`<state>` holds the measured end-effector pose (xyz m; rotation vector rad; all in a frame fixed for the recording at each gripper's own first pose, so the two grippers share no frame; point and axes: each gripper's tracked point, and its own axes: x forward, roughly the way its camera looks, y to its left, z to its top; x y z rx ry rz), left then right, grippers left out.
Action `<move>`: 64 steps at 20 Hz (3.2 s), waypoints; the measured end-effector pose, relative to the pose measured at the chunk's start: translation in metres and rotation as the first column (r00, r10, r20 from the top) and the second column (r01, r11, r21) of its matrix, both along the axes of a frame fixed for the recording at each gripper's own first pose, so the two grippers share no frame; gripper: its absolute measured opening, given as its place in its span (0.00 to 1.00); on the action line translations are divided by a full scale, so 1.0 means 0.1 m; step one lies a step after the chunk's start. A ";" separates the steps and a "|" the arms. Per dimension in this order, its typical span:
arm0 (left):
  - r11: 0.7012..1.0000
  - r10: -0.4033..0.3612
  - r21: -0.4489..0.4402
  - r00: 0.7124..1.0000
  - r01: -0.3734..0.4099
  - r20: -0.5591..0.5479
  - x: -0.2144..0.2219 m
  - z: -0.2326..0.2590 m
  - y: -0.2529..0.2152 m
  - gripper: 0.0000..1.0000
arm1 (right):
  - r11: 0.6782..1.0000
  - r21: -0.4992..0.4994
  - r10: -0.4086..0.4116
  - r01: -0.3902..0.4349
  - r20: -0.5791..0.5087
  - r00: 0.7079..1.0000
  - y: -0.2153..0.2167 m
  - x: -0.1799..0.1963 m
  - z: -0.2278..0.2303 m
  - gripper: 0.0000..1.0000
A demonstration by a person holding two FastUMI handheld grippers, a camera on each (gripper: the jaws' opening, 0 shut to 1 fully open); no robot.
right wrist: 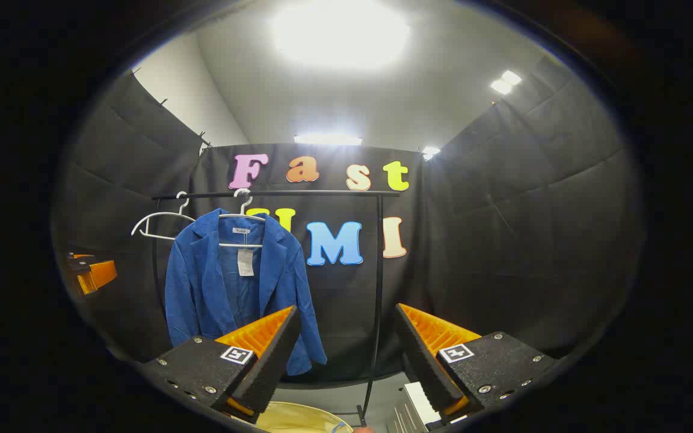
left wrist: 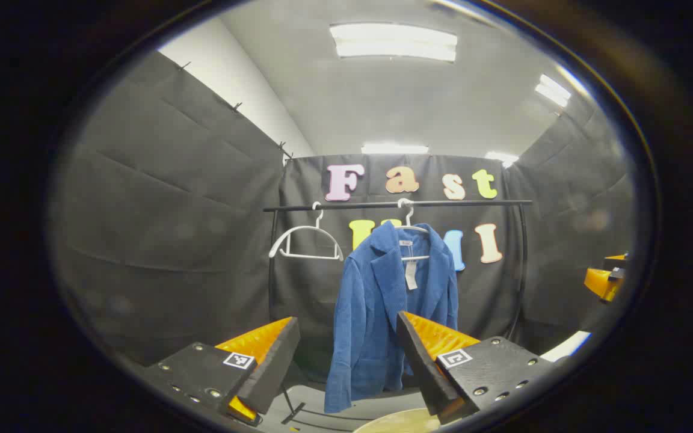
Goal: Grasp the clothes on the hanger with both hands and then place them into the laundry hamper below.
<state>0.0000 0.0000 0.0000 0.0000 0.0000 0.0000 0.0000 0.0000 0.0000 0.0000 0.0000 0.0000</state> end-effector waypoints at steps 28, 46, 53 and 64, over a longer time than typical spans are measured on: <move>0.996 -0.086 -0.004 0.995 0.086 0.057 1.14 0.29 -0.35 0.94 | 0.995 0.012 0.102 -0.102 0.008 0.995 0.65 1.07 0.31 0.96; 0.994 0.095 0.064 0.994 -0.092 -0.044 3.12 -0.27 -1.23 0.94 | 0.909 0.122 0.402 -0.397 -0.017 0.915 1.63 3.39 0.10 0.95; 0.987 0.160 0.049 0.983 -0.156 -0.086 3.42 -0.54 -1.21 0.94 | 0.882 0.166 0.457 -0.442 -0.061 0.888 2.04 3.80 -0.14 0.95; 0.966 0.245 0.105 0.964 -0.234 -0.107 3.61 -0.71 -1.03 0.80 | 0.932 0.060 0.363 -0.358 -0.156 0.919 2.17 4.06 -0.53 0.89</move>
